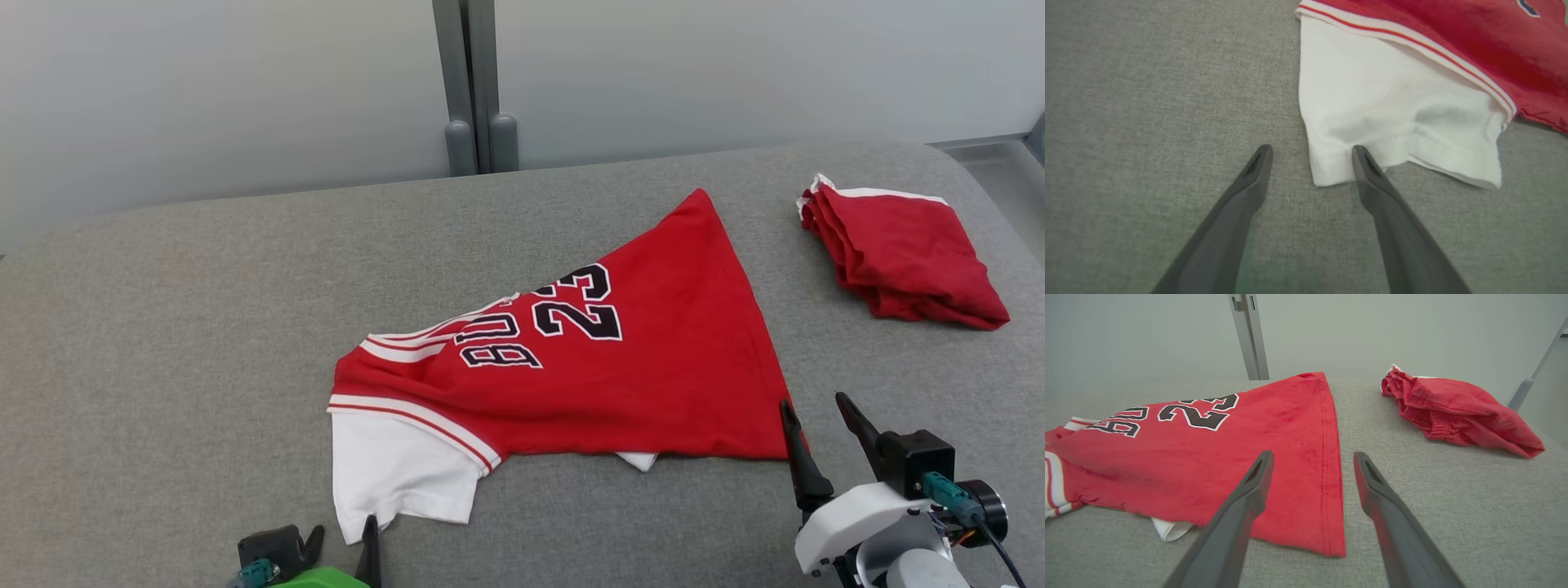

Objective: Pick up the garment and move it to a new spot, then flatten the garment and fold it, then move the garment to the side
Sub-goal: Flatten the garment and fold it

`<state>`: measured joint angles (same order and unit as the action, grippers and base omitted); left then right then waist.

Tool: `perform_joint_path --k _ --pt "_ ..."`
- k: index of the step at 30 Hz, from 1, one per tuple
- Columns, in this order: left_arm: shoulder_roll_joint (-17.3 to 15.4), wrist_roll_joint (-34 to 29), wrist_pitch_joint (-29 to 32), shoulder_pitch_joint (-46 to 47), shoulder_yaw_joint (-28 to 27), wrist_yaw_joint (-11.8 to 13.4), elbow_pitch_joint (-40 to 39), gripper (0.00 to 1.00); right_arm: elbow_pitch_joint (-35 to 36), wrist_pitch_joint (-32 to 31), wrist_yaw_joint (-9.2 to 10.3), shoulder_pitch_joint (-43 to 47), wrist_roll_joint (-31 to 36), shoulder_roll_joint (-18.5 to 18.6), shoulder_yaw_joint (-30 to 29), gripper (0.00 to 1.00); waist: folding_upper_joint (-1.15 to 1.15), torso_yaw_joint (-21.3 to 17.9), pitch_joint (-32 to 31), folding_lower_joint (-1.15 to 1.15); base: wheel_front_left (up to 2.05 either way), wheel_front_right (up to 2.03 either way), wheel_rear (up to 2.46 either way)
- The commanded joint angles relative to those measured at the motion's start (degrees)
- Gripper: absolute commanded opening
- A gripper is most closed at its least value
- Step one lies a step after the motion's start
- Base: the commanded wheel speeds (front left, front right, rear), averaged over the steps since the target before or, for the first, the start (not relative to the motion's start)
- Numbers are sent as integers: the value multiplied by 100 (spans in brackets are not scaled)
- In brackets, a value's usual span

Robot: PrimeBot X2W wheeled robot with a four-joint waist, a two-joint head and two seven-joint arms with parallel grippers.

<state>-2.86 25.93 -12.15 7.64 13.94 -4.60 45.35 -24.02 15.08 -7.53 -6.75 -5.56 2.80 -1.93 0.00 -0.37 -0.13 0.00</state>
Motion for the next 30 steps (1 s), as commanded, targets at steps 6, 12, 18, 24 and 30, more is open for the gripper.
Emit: perform_joint_path --k 6,12,18,24,30 --pt "11 116 47 153 416 -40 267 49 -24 11 9 129 78 21 -83 100 0 -15 25 0 0 0 0" --pt "-1 70 -38 381 621 101 410 0 -109 11 9 117 136 22 -151 100 0 19 82 0 0 0 0" --pt "-40 51 -244 581 534 201 245 0 -351 11 9 17 319 20 -351 100 0 95 172 0 0 0 0" --pt "-216 -92 -304 466 238 381 -511 0 -994 11 9 -253 534 23 -631 100 0 203 241 0 0 0 0" --pt "-289 -355 -303 113 0 458 -1381 0 -1906 -149 9 -691 766 22 -730 100 0 302 291 0 0 0 0"
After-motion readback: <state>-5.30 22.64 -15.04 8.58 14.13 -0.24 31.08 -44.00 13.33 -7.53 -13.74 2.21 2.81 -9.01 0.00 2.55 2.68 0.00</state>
